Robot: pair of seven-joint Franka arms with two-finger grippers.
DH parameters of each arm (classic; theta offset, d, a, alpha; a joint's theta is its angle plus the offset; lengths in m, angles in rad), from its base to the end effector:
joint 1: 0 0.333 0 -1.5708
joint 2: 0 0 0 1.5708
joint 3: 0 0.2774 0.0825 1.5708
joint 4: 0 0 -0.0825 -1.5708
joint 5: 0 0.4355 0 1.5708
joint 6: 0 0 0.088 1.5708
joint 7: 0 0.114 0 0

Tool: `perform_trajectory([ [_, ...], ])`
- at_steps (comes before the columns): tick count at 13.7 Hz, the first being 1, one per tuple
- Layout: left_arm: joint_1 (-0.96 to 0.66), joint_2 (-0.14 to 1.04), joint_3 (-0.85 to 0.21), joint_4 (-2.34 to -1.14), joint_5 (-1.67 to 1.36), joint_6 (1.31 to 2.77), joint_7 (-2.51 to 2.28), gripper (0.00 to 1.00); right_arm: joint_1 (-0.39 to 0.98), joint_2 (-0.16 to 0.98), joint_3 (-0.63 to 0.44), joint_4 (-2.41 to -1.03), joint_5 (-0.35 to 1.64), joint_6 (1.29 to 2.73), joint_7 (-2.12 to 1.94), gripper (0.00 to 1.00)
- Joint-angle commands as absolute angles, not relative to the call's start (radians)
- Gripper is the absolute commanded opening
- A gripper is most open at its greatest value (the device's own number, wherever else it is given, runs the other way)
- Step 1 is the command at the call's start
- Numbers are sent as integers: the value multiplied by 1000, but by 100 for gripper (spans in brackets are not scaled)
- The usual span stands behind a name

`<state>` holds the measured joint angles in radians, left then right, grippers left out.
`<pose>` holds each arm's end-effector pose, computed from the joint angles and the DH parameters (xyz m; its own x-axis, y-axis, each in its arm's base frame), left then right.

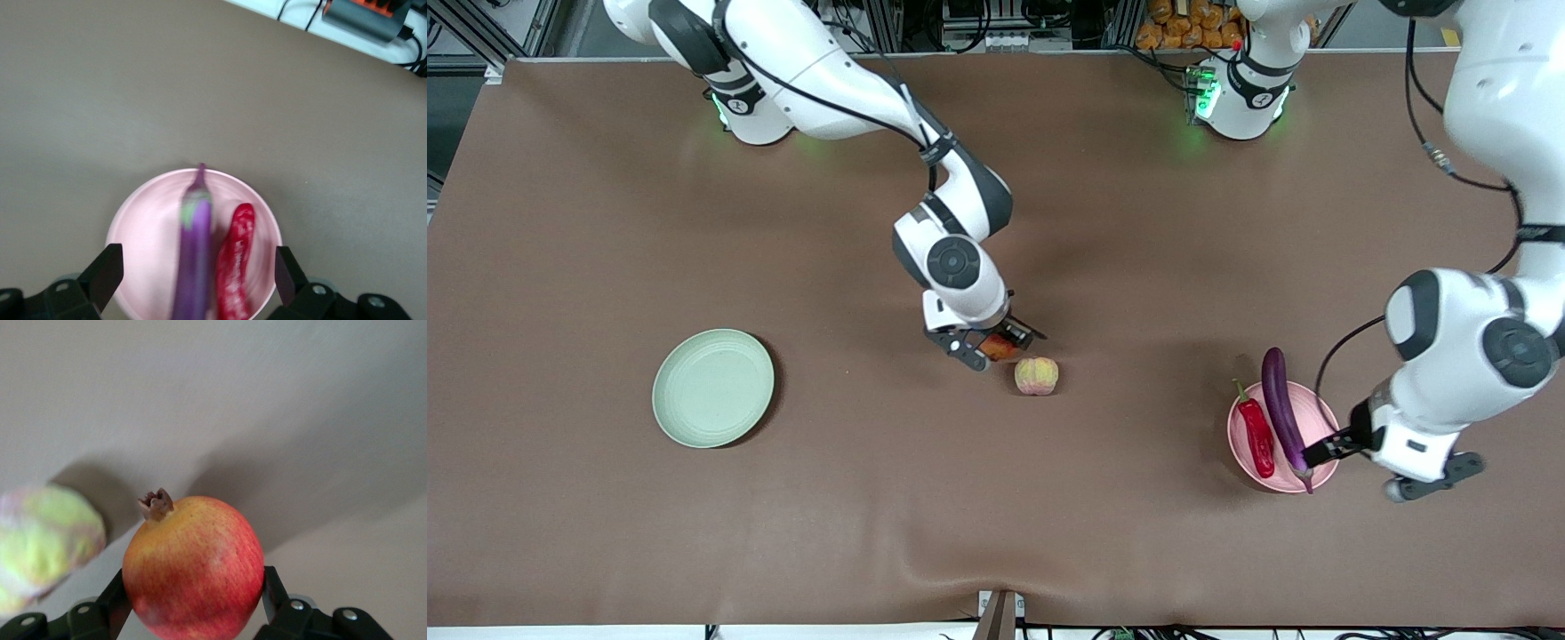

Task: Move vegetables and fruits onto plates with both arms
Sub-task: 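Carry the pomegranate onto the green plate while the left gripper withdraws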

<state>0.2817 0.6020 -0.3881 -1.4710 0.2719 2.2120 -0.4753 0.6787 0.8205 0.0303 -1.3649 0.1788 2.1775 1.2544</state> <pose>0.7511 -0.0284 0.3033 0.9362 0.3036 0.1771 0.2977 -0.9528 0.0598 0.5666 0.4916 0.1643 0.7824 -0.6007 -0.1642 -0.6133 -0.7891 -0.0355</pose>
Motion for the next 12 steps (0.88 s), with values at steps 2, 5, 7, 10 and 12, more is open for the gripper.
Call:
perform_trajectory([
  [2, 347, 360, -396, -1494, 264, 1941, -295, 100, 525, 735, 44, -1330, 166, 1953, 1139, 0],
  [5, 350, 215, -396, -1493, 232, 1815, -252, 100, 387, 667, 40, -1357, 155, 1757, 938, 0],
  [7, 345, 157, -400, -1491, 175, 1778, -209, 100, 300, 603, 40, -1432, 123, 1746, 794, 0],
  [10, 347, 77, -399, -1493, 54, 1720, -201, 100, 184, 537, 38, -1557, 120, 1762, 631, 0],
  [12, 347, 20, -393, -1494, 22, 1648, -183, 100, 117, 494, 38, -1675, 112, 1860, 516, 0],
])
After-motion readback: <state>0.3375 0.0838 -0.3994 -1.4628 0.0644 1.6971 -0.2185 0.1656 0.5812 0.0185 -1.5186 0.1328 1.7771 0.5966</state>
